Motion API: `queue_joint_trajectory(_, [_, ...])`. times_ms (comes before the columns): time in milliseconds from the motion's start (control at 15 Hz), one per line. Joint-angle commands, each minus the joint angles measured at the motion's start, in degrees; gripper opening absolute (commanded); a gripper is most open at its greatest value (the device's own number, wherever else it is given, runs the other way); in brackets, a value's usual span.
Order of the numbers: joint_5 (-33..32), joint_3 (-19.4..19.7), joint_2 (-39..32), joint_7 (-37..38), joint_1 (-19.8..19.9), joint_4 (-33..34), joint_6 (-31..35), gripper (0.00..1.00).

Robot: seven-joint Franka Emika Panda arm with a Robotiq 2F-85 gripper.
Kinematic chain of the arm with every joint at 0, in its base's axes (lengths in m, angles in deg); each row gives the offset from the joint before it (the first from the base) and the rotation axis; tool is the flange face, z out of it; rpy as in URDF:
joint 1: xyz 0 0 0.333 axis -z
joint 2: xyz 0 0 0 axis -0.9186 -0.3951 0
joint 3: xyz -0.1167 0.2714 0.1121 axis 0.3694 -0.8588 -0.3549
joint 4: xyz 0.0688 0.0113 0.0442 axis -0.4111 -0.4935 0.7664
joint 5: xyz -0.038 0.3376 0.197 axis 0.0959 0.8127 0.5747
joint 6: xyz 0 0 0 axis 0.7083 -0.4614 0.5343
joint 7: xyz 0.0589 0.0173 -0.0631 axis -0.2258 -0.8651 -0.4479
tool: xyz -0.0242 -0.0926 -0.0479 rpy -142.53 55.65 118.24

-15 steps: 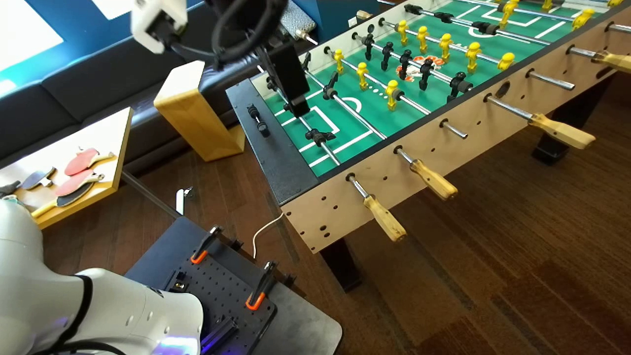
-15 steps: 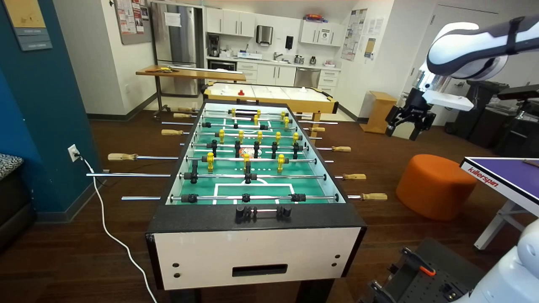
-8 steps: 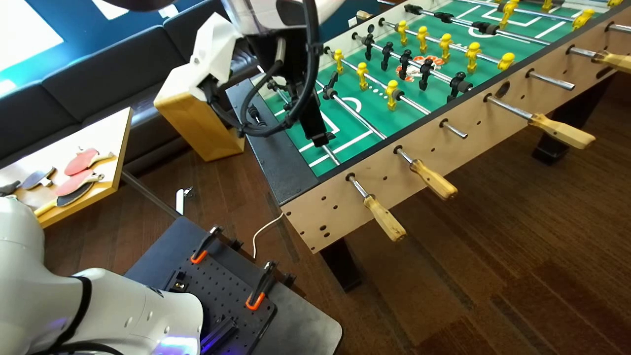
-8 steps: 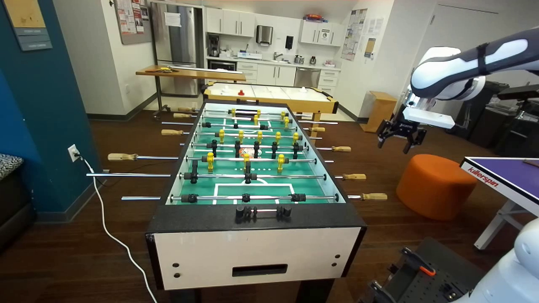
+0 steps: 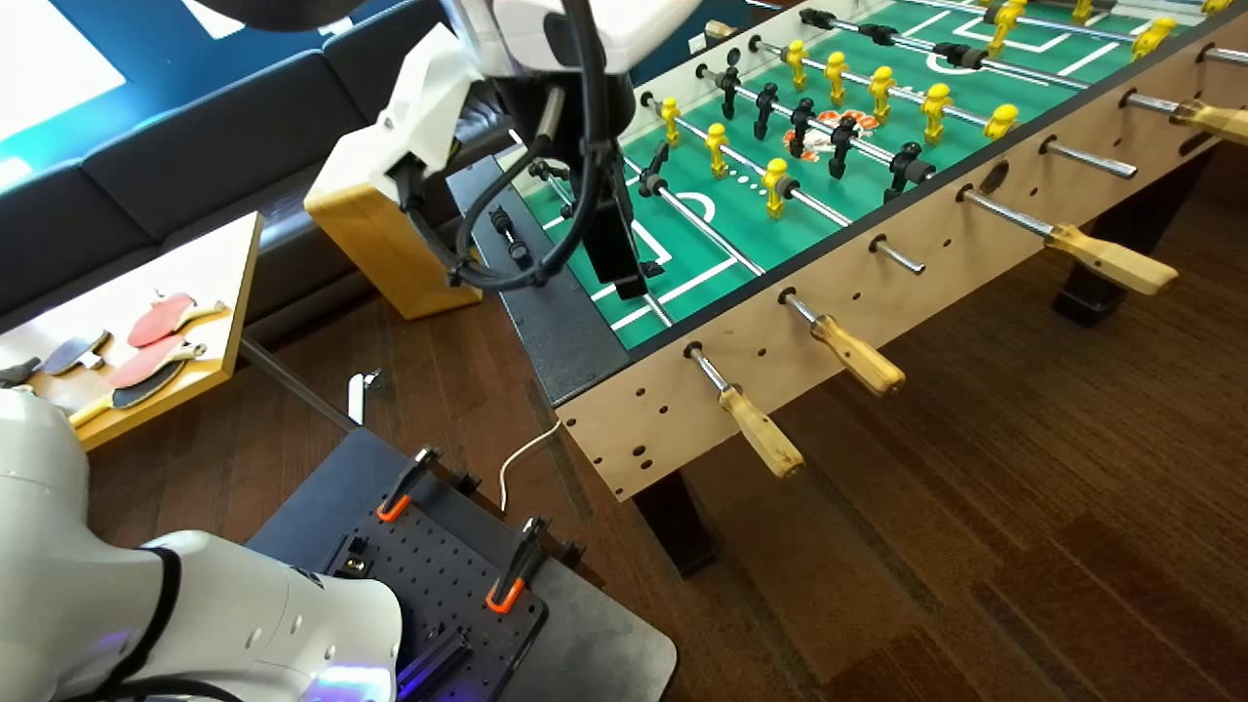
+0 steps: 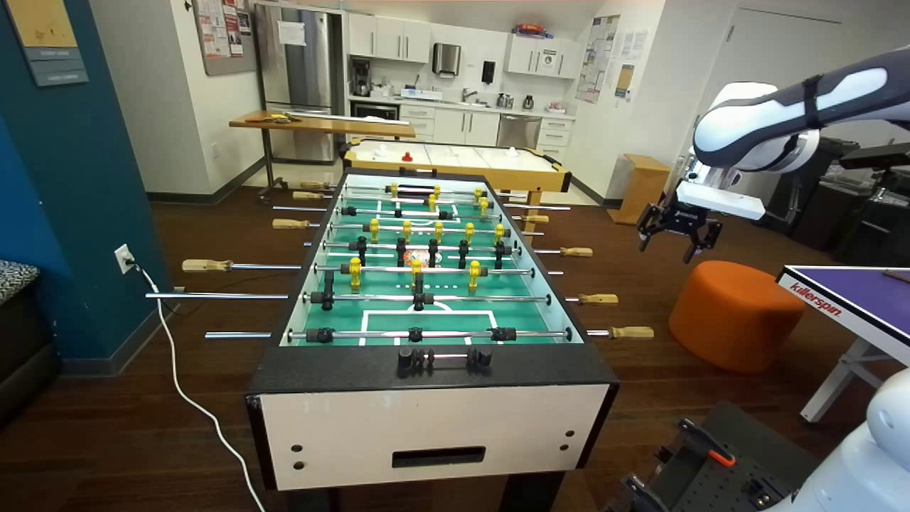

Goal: Pull the first rod

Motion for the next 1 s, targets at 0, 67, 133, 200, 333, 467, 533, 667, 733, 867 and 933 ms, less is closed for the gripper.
queue_joint_trajectory(0, [2.8, -0.6, -2.4, 8.5, 1.8, -0.8, 1.9, 1.00])
queue_joint_trajectory(67, [3.7, -0.6, -3.0, 10.8, 2.0, -1.3, 2.8, 1.00])
queue_joint_trajectory(133, [4.5, -0.5, -3.8, 13.0, 2.3, -2.0, 4.4, 1.00])
queue_joint_trajectory(200, [5.3, -0.3, -4.5, 15.1, 2.4, -2.8, 6.3, 1.00])
queue_joint_trajectory(333, [7.0, 0.2, -6.4, 18.5, 2.8, -5.0, 12.6, 1.00])
queue_joint_trajectory(467, [8.1, 0.7, -8.4, 21.7, 3.2, -7.2, 19.9, 1.00])
queue_joint_trajectory(533, [8.6, 0.9, -9.4, 23.5, 3.3, -8.2, 23.4, 1.00])
queue_joint_trajectory(667, [8.1, 1.2, -9.1, 21.6, 2.8, -7.7, 22.1, 1.00])
queue_joint_trajectory(733, [8.7, 1.3, -9.9, 22.2, 2.8, -8.4, 24.5, 1.00])
queue_joint_trajectory(867, [9.0, 1.4, -10.6, 22.8, 2.8, -8.8, 25.7, 1.00])
queue_joint_trajectory(933, [9.0, 1.4, -10.6, 23.0, 2.8, -8.8, 25.7, 1.00])
